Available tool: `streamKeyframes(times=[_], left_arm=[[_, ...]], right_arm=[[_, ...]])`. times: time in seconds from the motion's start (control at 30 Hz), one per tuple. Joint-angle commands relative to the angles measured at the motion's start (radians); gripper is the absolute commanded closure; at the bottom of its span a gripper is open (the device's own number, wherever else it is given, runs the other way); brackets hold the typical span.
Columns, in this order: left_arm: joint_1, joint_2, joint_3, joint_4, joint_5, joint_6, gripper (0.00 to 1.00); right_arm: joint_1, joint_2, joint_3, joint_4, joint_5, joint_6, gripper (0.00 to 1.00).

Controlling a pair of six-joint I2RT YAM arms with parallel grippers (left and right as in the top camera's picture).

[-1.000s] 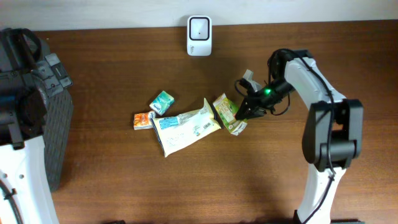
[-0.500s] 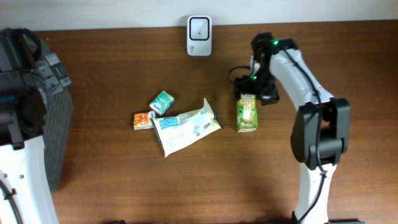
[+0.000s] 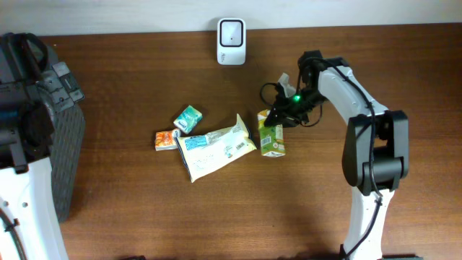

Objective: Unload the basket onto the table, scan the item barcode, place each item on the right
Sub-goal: 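Move the carton to the barcode scanner and hold it over the window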

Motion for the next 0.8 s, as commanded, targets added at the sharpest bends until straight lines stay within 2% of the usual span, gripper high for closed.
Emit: streamKeyframes(times=[0.0, 0.1, 0.33, 0.43, 0.5, 0.57, 0.6, 0.63, 0.67, 0.73, 0.77], left_arm=[[0.004, -0.005, 0.006, 0.002, -0.010, 0.001, 0.01], [0.004, -0.005, 0.006, 0.002, -0.010, 0.002, 0.01], [0.005, -0.005, 0.006, 0.001, -0.010, 0.002, 0.01], [0.004, -0.005, 0.006, 0.002, -0.010, 0.002, 0.01], [0.005, -0.005, 0.006, 0.002, -0.010, 0.002, 0.01], [0.004, -0.005, 0.006, 0.002, -0.010, 0.002, 0.01], [0.005, -0.005, 0.006, 0.001, -0.010, 0.002, 0.01], [0.004, -0.005, 0.006, 0.001, -0.010, 0.002, 0.01], [0.004, -0.005, 0.006, 0.002, -0.010, 0.002, 0.01], [0.005, -0.005, 0.006, 0.002, -0.010, 0.002, 0.01], [0.005, -0.005, 0.006, 0.001, -0.010, 0.002, 0.01]], right_arm=[[-0.048, -0.063, 0.003, -0.062, -0.397, -0.227, 0.80], [-0.060, -0.090, 0.006, -0.066, -0.557, -0.227, 0.80], [-0.060, -0.090, 0.018, -0.019, -0.576, -0.227, 0.80], [-0.060, -0.090, 0.017, -0.008, -0.454, -0.225, 0.80], [-0.060, -0.090, 0.017, 0.021, -0.274, -0.161, 0.80], [-0.060, -0.090, 0.017, 0.036, -0.225, -0.158, 0.80], [-0.057, -0.090, 0.017, 0.075, -0.063, -0.069, 0.81], [-0.036, -0.090, 0.017, 0.106, 0.224, 0.054, 0.81], [-0.017, -0.090, 0.019, 0.107, 0.331, 0.089, 0.81], [0.064, -0.090, 0.058, 0.093, 0.441, 0.128, 0.80], [0.108, -0.090, 0.119, 0.061, 0.415, 0.137, 0.80]])
